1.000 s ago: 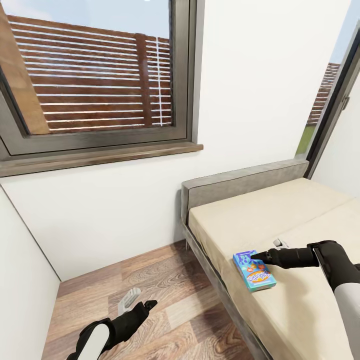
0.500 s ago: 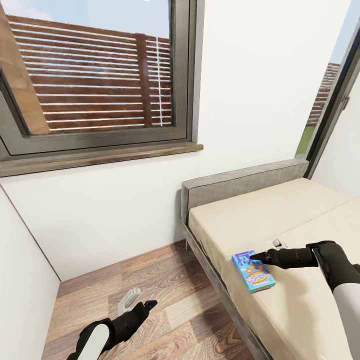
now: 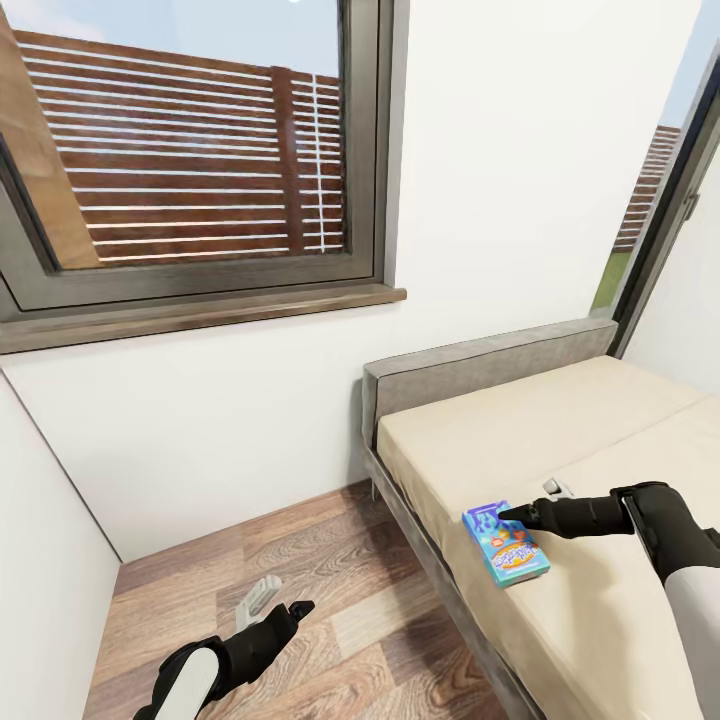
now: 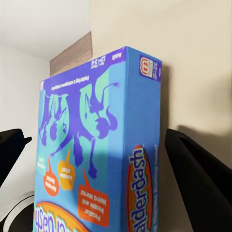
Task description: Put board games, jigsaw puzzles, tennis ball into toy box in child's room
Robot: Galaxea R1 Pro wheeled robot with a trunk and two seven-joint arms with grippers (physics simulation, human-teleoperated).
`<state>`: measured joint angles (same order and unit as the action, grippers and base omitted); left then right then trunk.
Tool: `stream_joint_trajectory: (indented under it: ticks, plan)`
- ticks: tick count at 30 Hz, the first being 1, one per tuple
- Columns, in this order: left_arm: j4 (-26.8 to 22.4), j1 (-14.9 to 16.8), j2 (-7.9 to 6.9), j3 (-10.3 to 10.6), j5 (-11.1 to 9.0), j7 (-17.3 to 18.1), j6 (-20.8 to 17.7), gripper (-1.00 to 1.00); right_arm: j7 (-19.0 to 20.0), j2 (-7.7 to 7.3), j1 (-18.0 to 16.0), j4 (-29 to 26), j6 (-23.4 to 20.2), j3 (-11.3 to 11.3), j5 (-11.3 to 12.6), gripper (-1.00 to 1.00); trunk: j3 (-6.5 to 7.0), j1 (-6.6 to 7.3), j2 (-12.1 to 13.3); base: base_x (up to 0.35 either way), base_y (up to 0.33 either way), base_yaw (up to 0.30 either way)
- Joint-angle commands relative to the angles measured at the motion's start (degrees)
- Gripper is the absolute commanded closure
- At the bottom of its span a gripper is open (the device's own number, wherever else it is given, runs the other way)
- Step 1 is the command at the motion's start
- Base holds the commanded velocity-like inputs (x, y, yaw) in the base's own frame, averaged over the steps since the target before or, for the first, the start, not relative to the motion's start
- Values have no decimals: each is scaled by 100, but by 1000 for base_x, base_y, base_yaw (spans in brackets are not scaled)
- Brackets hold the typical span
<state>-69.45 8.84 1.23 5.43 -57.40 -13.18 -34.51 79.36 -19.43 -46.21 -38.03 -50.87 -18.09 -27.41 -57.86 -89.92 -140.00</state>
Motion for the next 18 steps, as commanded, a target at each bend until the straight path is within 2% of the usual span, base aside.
stream_joint_trajectory:
  ticks: [1, 18]
  plan:
    - [-8, 3, 0, 1, -60, -53, -12, -100, 50, 6, -3, -3, -46, -20, -72, -100, -6, 1, -2, 0, 0, 0]
    - [-7, 3, 0, 1, -60, -54, 3, -100, 46, 65, 24, -3, -46, -19, -72, -100, -6, 1, -2, 0, 0, 0]
